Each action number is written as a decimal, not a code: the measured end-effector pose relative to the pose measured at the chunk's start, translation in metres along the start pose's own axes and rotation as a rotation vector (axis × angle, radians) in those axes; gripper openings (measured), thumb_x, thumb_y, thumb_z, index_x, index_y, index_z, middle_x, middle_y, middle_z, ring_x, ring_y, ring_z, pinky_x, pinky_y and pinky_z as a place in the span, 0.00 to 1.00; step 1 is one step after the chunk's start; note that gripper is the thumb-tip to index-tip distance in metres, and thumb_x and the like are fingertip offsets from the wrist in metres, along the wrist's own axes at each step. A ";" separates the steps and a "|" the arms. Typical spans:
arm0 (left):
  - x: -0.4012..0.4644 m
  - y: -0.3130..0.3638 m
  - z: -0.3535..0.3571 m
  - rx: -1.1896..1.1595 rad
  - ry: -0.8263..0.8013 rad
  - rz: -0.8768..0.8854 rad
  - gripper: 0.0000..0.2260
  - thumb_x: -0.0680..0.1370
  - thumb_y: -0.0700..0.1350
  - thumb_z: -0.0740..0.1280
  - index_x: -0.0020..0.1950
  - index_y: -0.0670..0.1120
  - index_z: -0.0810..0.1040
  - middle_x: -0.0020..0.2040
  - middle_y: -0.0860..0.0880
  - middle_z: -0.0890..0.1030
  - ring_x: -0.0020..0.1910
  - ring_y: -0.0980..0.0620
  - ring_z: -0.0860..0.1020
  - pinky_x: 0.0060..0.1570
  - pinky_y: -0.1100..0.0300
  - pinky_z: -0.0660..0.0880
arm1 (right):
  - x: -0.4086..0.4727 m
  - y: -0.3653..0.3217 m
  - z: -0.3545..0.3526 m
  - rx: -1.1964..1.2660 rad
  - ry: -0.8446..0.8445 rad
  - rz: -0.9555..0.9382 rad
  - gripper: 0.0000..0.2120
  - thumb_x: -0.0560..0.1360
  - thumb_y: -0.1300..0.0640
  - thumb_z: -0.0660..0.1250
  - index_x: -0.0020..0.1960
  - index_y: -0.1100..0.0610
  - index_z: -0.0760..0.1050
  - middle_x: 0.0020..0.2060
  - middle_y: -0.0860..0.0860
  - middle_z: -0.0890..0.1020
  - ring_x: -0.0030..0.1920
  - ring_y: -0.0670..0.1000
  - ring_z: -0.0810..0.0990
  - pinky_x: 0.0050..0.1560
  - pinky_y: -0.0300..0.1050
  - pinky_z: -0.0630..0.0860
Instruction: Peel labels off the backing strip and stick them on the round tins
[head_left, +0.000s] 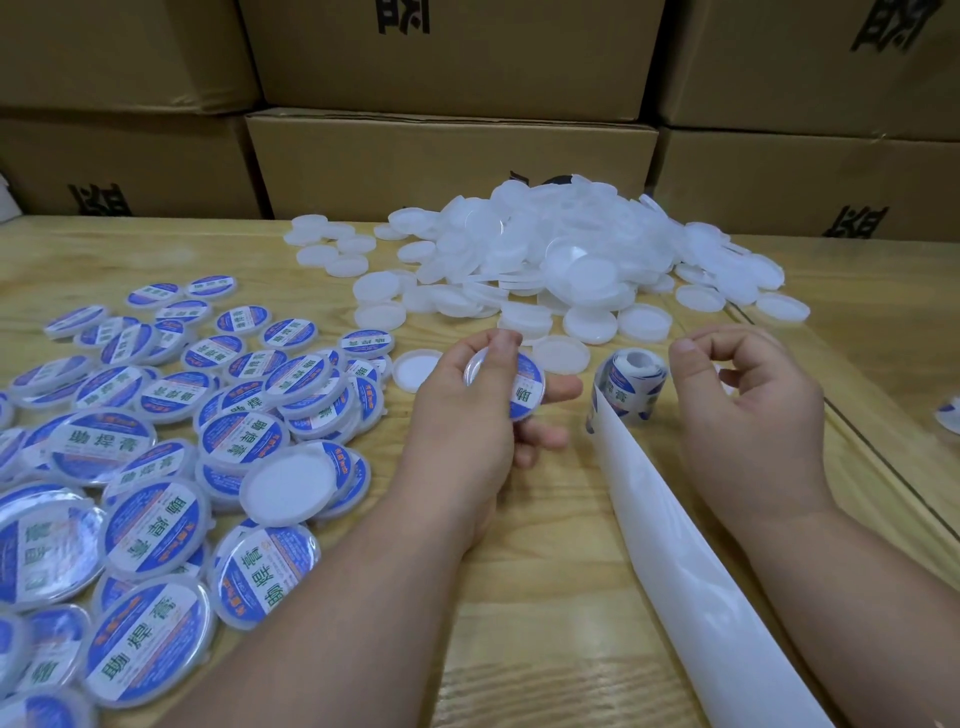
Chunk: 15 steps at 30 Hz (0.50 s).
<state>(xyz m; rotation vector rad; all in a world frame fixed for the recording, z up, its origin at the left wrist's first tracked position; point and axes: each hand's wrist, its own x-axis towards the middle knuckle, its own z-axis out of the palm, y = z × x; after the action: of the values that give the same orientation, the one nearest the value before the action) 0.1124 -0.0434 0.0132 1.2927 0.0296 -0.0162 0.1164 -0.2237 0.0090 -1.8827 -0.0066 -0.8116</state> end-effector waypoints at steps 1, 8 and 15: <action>0.001 0.000 0.000 0.012 0.013 0.001 0.09 0.85 0.57 0.57 0.56 0.56 0.75 0.42 0.46 0.88 0.20 0.52 0.72 0.21 0.64 0.65 | 0.000 0.000 0.000 -0.007 0.002 0.003 0.09 0.78 0.56 0.68 0.40 0.47 0.76 0.45 0.41 0.80 0.54 0.47 0.78 0.53 0.31 0.69; 0.005 -0.005 0.002 -0.134 0.080 0.047 0.14 0.87 0.53 0.54 0.51 0.58 0.78 0.30 0.44 0.79 0.20 0.51 0.65 0.23 0.64 0.63 | 0.005 0.003 -0.003 -0.079 0.035 0.113 0.09 0.80 0.53 0.68 0.40 0.47 0.76 0.47 0.45 0.80 0.49 0.49 0.77 0.47 0.38 0.70; 0.010 -0.008 -0.001 -0.237 0.112 0.012 0.24 0.80 0.35 0.66 0.60 0.65 0.68 0.49 0.50 0.87 0.32 0.55 0.77 0.30 0.60 0.74 | 0.012 0.011 -0.006 -0.461 -0.164 0.275 0.13 0.76 0.54 0.64 0.60 0.46 0.77 0.60 0.45 0.69 0.72 0.54 0.61 0.67 0.46 0.60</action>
<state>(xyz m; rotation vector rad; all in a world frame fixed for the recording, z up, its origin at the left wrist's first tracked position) 0.1220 -0.0448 0.0050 1.0559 0.1167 0.0681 0.1269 -0.2378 0.0078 -2.3136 0.3570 -0.4935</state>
